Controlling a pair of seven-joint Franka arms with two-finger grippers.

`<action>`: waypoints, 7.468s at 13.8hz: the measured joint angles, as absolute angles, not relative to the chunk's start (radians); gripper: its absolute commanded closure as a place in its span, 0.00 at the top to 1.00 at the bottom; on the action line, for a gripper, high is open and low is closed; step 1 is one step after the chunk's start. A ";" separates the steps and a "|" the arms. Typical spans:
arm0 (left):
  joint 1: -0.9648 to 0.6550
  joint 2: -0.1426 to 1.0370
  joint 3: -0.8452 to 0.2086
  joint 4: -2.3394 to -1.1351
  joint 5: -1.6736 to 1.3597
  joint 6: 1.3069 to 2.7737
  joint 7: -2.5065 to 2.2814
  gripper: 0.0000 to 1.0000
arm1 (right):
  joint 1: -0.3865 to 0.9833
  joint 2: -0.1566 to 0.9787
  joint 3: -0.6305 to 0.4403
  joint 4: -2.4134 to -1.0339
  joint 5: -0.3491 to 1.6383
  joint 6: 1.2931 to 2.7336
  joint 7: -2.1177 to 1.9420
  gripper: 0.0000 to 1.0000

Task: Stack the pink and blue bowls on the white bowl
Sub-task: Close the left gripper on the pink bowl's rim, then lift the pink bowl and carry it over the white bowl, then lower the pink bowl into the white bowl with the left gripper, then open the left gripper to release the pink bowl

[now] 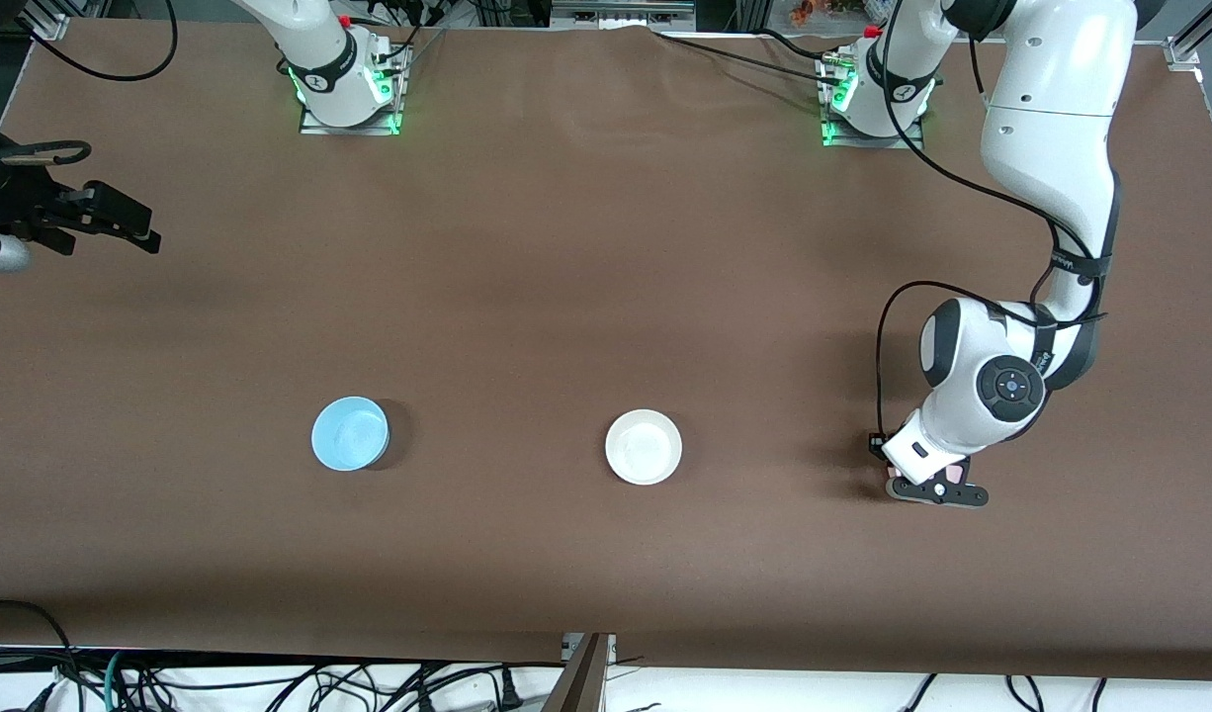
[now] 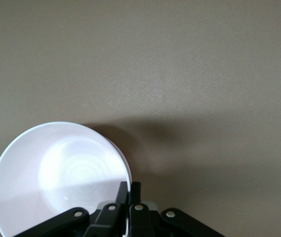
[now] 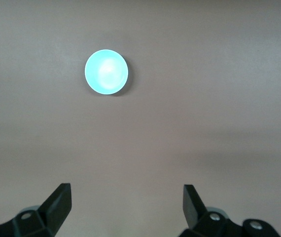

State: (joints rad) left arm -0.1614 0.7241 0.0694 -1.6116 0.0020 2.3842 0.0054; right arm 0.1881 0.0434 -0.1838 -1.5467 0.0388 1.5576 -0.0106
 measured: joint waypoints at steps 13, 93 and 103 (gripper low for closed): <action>-0.268 0.659 0.047 -1.377 0.001 2.012 -0.355 0.00 | 0.187 0.043 -0.186 -1.547 0.039 1.558 -0.010 1.00; -0.623 0.927 0.059 -1.098 -0.038 2.342 -1.495 0.29 | 0.186 0.044 -0.211 -1.550 0.039 1.563 -0.010 1.00; -0.619 0.862 0.064 -1.073 -0.038 2.145 -1.427 0.29 | 0.189 0.121 -0.207 -1.548 0.050 1.612 -0.010 1.00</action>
